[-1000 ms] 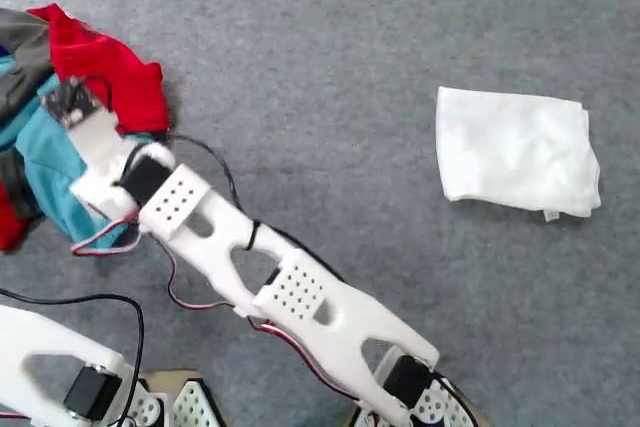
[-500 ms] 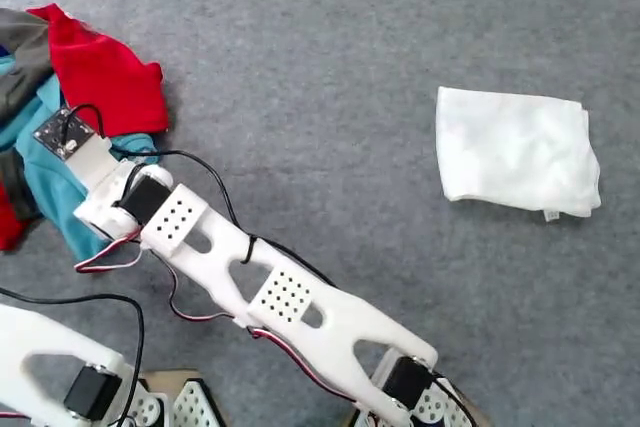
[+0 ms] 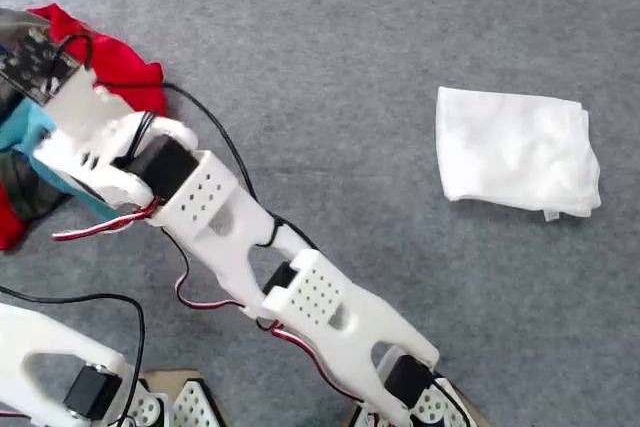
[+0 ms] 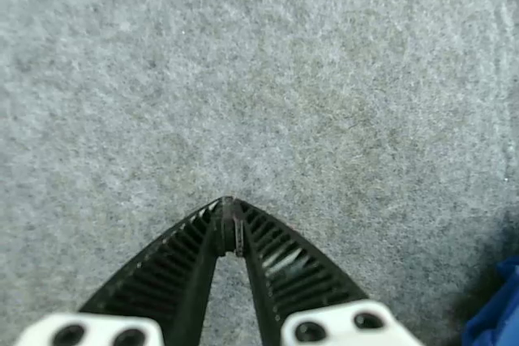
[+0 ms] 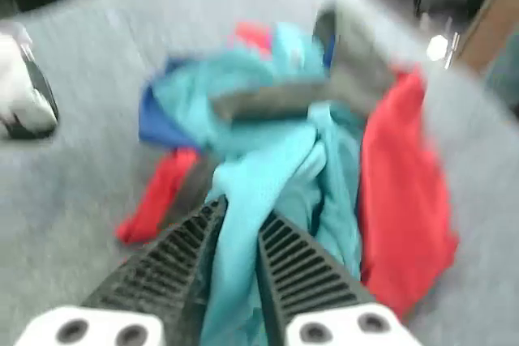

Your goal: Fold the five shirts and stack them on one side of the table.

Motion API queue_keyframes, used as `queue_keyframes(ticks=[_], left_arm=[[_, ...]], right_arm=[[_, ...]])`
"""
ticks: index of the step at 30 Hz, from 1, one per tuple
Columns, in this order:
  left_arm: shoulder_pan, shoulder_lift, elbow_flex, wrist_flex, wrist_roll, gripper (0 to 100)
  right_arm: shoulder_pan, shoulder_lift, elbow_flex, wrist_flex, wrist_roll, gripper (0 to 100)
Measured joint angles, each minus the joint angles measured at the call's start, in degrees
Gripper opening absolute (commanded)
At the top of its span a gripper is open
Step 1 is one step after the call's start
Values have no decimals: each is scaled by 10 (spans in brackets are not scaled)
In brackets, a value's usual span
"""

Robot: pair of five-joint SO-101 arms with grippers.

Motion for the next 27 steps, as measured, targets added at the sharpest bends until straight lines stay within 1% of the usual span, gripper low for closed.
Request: queue_keyframes(ticks=[7,15,18,24,27], left_arm=[[0,0,0,0,0,30],[0,0,0,0,0,30],[0,0,0,0,0,30],[0,0,0,0,0,30],[1,0,0,0,0,30]], right_arm=[[2,-117,0,-98,63,15],[52,-244,0,-110,74,15],[84,-273,-4,-72,74,15],[153,-278,-6,91,76,15],[202,-259,-2,147,76,15]])
